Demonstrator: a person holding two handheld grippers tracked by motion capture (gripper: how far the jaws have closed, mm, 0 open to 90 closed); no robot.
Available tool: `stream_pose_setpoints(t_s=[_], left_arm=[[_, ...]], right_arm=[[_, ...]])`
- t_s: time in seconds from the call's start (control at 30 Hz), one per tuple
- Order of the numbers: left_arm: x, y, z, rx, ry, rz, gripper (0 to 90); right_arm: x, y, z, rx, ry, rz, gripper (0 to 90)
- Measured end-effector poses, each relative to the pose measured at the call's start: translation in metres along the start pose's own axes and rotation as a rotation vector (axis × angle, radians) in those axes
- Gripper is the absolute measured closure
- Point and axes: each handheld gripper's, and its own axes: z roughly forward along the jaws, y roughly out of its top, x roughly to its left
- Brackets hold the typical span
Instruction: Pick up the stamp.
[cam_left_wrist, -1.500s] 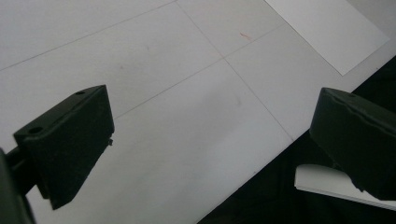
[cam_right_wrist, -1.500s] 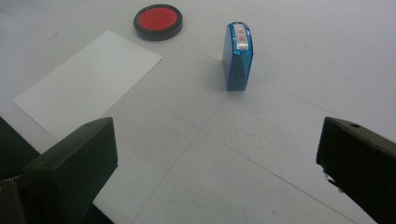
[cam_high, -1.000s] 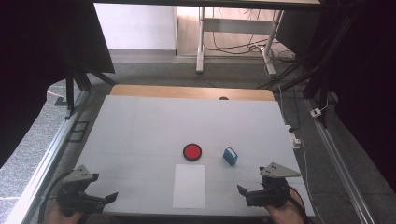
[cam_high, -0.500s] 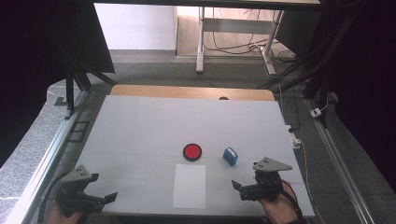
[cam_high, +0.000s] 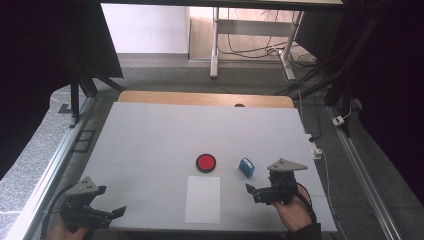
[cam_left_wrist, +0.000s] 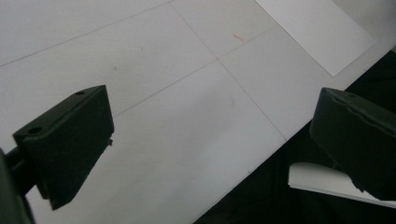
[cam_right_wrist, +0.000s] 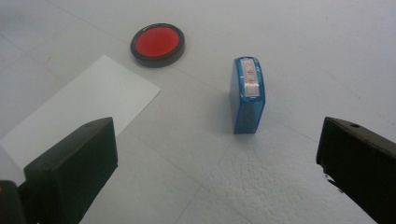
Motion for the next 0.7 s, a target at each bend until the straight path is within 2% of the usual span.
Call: stream_pose_setpoints(t_s=[0.17, 0.4, 0.53, 0.7], left_arm=[[0.0, 0.0, 0.0, -0.002, 0.001, -0.004, 0.1], [0.001, 0.0, 0.0, -0.005, -0.003, -0.005, 0.0], [0.0, 0.0, 0.0, -0.004, -0.004, -0.001, 0.0], [0.001, 0.0, 0.0, -0.003, -0.005, -0.003, 0.0]], right_arm=[[-0.002, 0.003, 0.009, 0.002, -0.021, 0.012, 0.0], [-0.007, 0.01, 0.02, 0.015, -0.026, 0.031, 0.0], [-0.008, 0.016, 0.029, 0.033, -0.027, 0.018, 0.0], [-0.011, 0.021, 0.043, 0.077, -0.05, -0.014, 0.0]])
